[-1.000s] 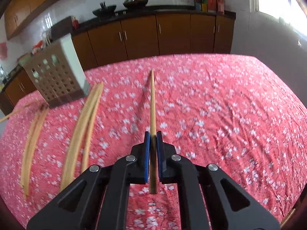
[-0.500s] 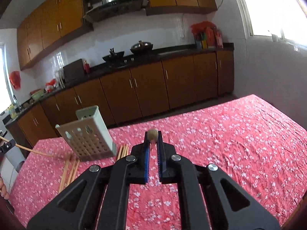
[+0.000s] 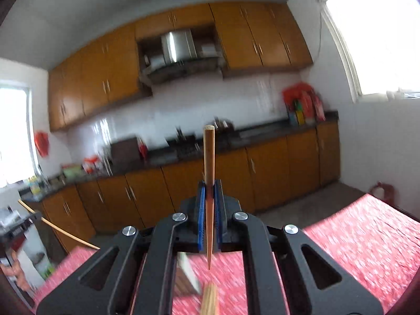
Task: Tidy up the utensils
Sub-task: 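Lift both held chopsticks upright over the perforated utensil holder, then open the right tool to drop its chopstick into the holder while the left tool releases its own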
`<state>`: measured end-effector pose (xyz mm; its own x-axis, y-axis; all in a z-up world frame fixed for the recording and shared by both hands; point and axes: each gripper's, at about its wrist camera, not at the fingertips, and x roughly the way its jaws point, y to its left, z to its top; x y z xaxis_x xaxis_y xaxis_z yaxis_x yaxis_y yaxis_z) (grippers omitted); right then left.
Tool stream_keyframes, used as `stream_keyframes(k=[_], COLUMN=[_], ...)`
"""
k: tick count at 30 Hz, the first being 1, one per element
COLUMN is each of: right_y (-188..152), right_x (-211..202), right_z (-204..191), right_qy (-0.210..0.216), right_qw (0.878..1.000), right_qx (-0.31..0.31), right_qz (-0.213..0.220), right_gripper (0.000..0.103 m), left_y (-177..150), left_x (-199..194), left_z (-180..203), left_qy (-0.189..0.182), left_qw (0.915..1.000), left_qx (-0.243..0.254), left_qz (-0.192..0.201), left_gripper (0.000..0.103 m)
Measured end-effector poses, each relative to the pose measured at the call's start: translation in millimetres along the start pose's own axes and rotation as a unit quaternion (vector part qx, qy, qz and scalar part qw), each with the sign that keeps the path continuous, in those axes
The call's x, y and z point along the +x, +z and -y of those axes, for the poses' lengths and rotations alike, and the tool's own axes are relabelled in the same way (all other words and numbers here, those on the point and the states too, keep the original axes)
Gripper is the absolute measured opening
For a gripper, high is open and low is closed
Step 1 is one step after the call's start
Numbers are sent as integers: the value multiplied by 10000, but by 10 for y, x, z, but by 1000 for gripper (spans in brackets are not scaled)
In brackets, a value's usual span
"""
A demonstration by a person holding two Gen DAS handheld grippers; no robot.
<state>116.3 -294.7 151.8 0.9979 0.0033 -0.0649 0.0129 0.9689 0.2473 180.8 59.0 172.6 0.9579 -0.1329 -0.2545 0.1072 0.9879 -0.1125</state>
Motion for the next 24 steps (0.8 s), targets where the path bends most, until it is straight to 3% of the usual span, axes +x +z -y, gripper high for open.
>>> stream_keyframes(k=[4, 10, 21, 22, 24], right_y=[59, -226, -537, -550, -538], right_x=[66, 417, 680, 677, 657], right_z=[-188, -367, -399, -402, -397], right_qy=[330, 475, 463, 466, 467], right_qw=[9992, 9986, 9949, 9948, 9947], right_qx=[72, -114, -117, -133, -147], right_qz=[219, -217, -884, -901, -900], right_gripper=[7, 7, 8, 13, 40], left_y=[155, 32, -404, -429, -455], left_x=[-65, 39, 553, 582, 612], left_z=[215, 486, 703, 705, 710], left_qy=[-430, -951, -942, -931, -890], left_qw=[9989, 9953, 9923, 9921, 9923], left_qx=[-43, -141, -41, -48, -45], left_qz=[154, -131, -798, -840, -859], left_gripper=[7, 7, 8, 8, 10])
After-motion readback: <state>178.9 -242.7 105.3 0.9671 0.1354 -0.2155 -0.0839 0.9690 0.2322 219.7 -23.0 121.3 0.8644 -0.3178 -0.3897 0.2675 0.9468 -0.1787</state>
